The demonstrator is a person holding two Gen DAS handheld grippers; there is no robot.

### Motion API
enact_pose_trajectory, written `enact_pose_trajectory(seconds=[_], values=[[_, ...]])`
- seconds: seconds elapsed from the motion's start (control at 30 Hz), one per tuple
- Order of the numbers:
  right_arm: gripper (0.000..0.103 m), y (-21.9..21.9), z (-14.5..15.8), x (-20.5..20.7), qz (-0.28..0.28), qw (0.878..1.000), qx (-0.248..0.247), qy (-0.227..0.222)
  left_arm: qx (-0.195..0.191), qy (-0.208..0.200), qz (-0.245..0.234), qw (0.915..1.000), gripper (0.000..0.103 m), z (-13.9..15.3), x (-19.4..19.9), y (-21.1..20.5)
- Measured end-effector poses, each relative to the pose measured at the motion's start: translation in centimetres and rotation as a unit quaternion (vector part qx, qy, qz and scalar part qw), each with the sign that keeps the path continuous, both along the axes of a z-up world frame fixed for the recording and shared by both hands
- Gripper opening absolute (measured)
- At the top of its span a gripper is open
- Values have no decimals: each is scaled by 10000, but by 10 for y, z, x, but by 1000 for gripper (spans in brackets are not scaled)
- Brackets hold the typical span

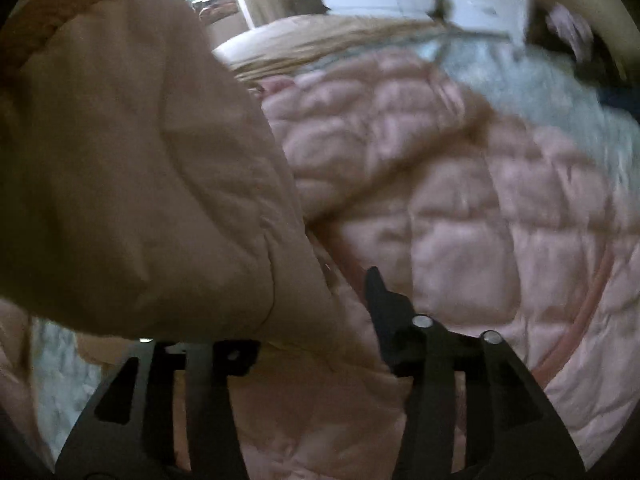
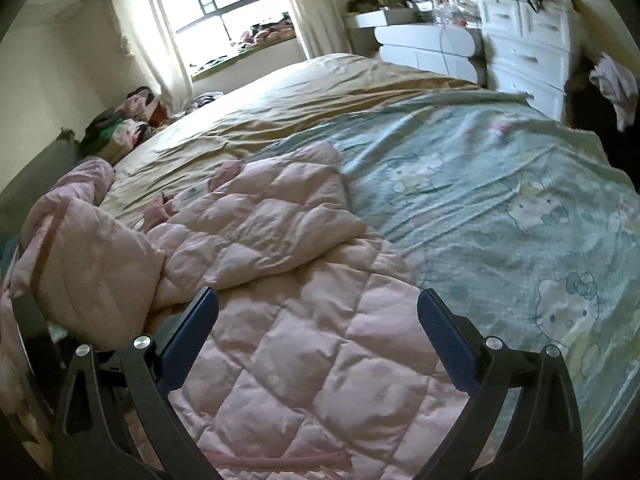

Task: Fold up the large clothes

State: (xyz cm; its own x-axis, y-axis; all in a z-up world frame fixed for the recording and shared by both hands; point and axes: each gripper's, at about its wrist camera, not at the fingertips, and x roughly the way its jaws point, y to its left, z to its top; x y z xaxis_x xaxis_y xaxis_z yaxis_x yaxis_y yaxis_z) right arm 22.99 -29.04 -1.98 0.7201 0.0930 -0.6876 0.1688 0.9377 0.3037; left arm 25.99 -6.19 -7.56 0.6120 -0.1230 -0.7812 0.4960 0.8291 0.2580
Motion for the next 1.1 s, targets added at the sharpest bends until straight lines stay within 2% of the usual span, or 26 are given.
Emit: enact_pose_trajectory(seconds=[0.07,0.13,0.3,0.37,0.53,0.7,0.83,0.93,1.03,1.07,1.1], values=[[99,-5,-2,0,-77,9999,82,31,84,39,-157,9998,55,-7,-6,-4],[99,-10,-3,1,-138,9998,135,50,146,15,-201,9997,61,-9,-10,-5],[99,-20,-1,4,-189,9996,220,71,-193,217,-164,9994,77,-2,-18,1],[99,-23,0,5,-207,9994,269,81,-293,217,-126,9993,90,3,-24,3],[99,-24,6,7,-134,9985,527,44,-586,212,-246,9978,94,20,-52,16],[99,-9,6,13,164,9962,852,69,-924,217,323,9950,94,40,-54,50],[99,13,-5,25,530,9910,1185,318,-845,-21,1041,9910,94,58,-40,80],[99,32,-15,37,827,9850,1419,530,-1029,-53,1673,9805,94,72,-20,116],[99,42,-27,51,873,9795,1670,711,-1171,-133,2139,9697,94,85,5,142],[94,44,-32,57,850,9775,1766,776,-1142,-195,2238,9677,94,89,11,147],[82,44,-36,60,809,9762,1830,833,-1076,-283,2381,9648,94,92,20,152]])
